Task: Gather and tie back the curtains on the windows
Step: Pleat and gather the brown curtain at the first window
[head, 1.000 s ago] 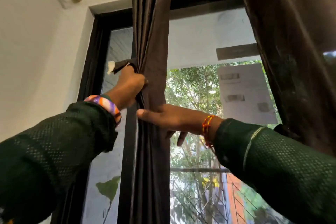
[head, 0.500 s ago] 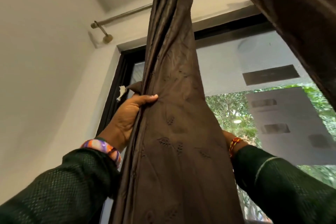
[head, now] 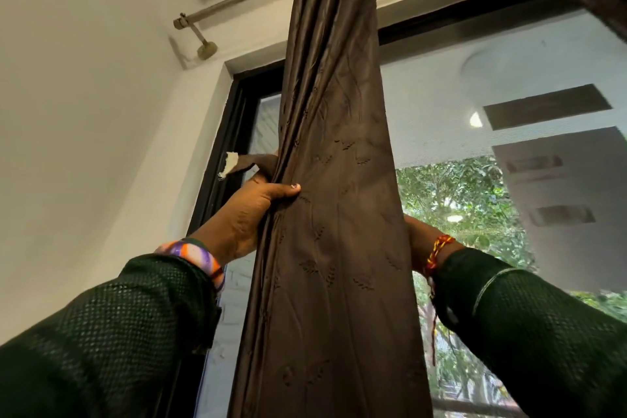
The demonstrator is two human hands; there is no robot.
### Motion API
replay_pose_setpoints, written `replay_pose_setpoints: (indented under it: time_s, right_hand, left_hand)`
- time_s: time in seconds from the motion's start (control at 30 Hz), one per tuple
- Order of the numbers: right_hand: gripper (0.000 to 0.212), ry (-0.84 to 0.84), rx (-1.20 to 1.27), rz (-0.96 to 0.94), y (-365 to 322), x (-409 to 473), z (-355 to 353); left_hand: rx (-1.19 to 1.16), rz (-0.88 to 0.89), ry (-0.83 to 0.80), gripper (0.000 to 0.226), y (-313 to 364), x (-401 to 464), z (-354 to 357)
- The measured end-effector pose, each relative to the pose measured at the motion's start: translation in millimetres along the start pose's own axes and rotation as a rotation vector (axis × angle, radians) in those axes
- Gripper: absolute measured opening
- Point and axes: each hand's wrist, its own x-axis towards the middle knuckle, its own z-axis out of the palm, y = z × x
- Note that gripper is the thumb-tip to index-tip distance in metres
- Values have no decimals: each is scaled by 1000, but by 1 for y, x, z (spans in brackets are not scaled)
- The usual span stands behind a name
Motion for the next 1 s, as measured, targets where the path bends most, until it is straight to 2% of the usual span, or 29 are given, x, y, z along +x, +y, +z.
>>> replay_pose_setpoints:
  time_s: [0.07, 0.2, 0.37, 0.43, 0.5, 0.57, 0.67, 0.7, 0.8, 1.0]
  right_hand:
    - [80, -13, 65, -19, -11, -5, 6]
    - [74, -103, -99, 38, -12, 4, -3]
    - [30, -35, -306, 151, -19, 1, -24]
    - [24, -16, -407, 207, -24, -2, -35]
    - [22, 13, -421, 246, -32, -8, -46]
    - [18, 51, -424, 278, -42, -13, -54]
    - [12, 105, -504, 296, -64, -23, -59]
    - [11, 133, -536, 288, -72, -26, -60]
    - [6, 246, -660, 205, -97, -37, -56]
    - [10, 441, -919, -111, -142, -57, -37]
  left_hand:
    - [25, 19, 12, 42, -4, 5, -1]
    - [66, 110, 60, 41, -12, 13, -2]
    - [188, 314, 153, 43, -24, 18, 2]
    - [244, 403, 173, 42, -28, 20, 4]
    - [399, 527, 256, 44, -30, 19, 8]
    - [682, 668, 414, 47, -29, 16, 11]
    - [996, 827, 486, 41, -21, 7, 17]
    - [1097, 881, 485, 37, -17, 5, 19]
    - [1421, 1055, 331, 41, -3, 1, 25]
    - [1742, 1352, 153, 41, 35, -13, 47]
